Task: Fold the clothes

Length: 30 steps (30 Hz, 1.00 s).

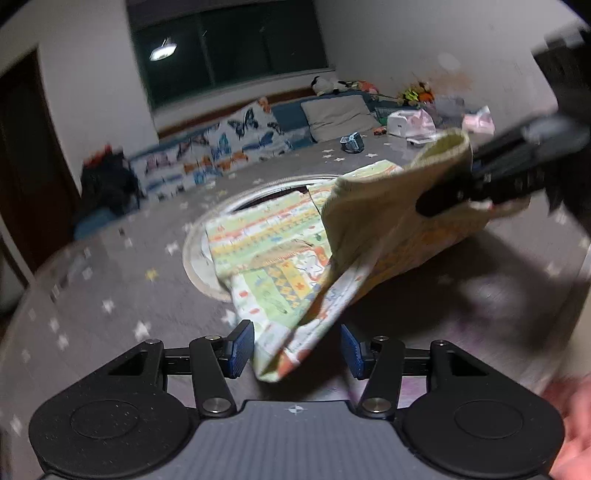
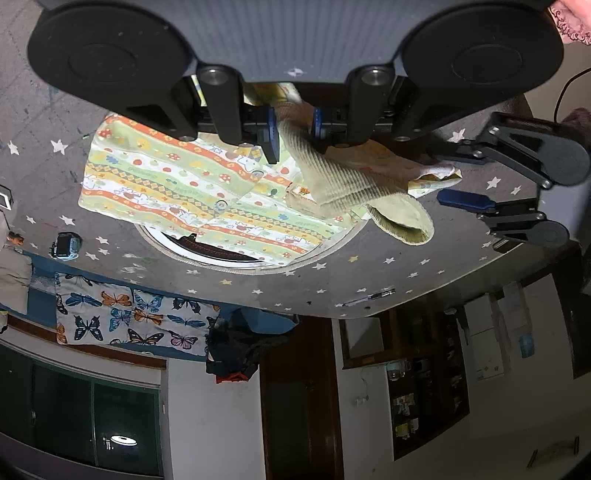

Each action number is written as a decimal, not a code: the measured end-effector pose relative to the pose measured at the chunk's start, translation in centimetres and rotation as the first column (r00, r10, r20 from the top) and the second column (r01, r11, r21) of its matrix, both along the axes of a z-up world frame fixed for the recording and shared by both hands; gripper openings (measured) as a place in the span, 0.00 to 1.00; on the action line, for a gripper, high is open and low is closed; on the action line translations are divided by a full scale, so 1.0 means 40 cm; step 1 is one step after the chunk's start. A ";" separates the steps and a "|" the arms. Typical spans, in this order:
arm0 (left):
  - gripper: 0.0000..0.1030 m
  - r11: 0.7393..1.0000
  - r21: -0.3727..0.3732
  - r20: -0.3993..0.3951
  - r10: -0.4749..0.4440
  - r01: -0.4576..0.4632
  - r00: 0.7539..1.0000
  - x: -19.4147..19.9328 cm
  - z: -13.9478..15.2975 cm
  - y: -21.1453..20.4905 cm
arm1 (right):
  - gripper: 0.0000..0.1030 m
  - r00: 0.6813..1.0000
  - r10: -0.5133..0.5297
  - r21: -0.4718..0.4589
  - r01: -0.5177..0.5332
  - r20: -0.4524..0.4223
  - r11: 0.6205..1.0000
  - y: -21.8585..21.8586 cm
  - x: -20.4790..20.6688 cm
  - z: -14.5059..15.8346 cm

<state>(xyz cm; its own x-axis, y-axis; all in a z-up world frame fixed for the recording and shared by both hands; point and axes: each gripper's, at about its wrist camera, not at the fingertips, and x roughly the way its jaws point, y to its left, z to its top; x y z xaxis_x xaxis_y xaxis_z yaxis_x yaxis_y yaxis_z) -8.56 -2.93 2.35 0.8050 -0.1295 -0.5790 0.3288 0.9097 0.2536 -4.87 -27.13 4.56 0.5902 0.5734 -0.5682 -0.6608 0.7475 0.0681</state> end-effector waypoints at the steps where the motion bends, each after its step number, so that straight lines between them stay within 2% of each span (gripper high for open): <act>1: 0.40 0.999 0.034 0.017 -0.012 0.011 1.000 -0.001 -0.008 -0.004 | 0.15 1.000 -0.004 0.001 0.004 0.003 1.000 0.000 -0.002 -0.001; 2: 0.34 0.997 0.068 0.034 -0.024 0.022 0.999 -0.002 -0.016 -0.007 | 0.15 1.000 -0.008 0.002 0.008 0.006 1.000 -0.001 -0.004 -0.003; 4: 0.16 0.993 0.111 0.059 -0.047 0.040 0.997 -0.006 -0.025 -0.009 | 0.13 1.000 -0.015 0.005 0.015 0.015 1.000 -0.002 -0.011 -0.007; 7: 0.09 0.991 0.120 0.088 -0.071 0.061 0.994 -0.018 -0.022 -0.006 | 0.10 0.999 -0.020 0.008 0.020 0.034 1.000 -0.005 -0.029 -0.011; 15: 0.08 0.992 0.050 0.092 -0.122 0.117 0.988 -0.080 0.038 0.014 | 0.08 0.998 -0.004 0.019 0.002 0.066 1.000 -0.040 -0.109 0.011; 23: 0.08 0.979 -0.036 0.022 -0.201 0.202 0.979 -0.227 0.115 0.024 | 0.08 0.998 0.063 0.030 -0.064 0.012 0.998 -0.104 -0.247 0.083; 26: 0.08 0.978 -0.064 0.001 -0.201 0.201 0.980 -0.220 0.129 0.029 | 0.08 0.997 0.077 0.018 -0.077 0.003 0.997 -0.105 -0.251 0.097; 30: 0.08 0.977 -0.113 -0.013 -0.186 0.183 0.982 -0.167 0.148 0.045 | 0.08 0.997 0.081 0.004 -0.081 0.014 0.997 -0.093 -0.206 0.111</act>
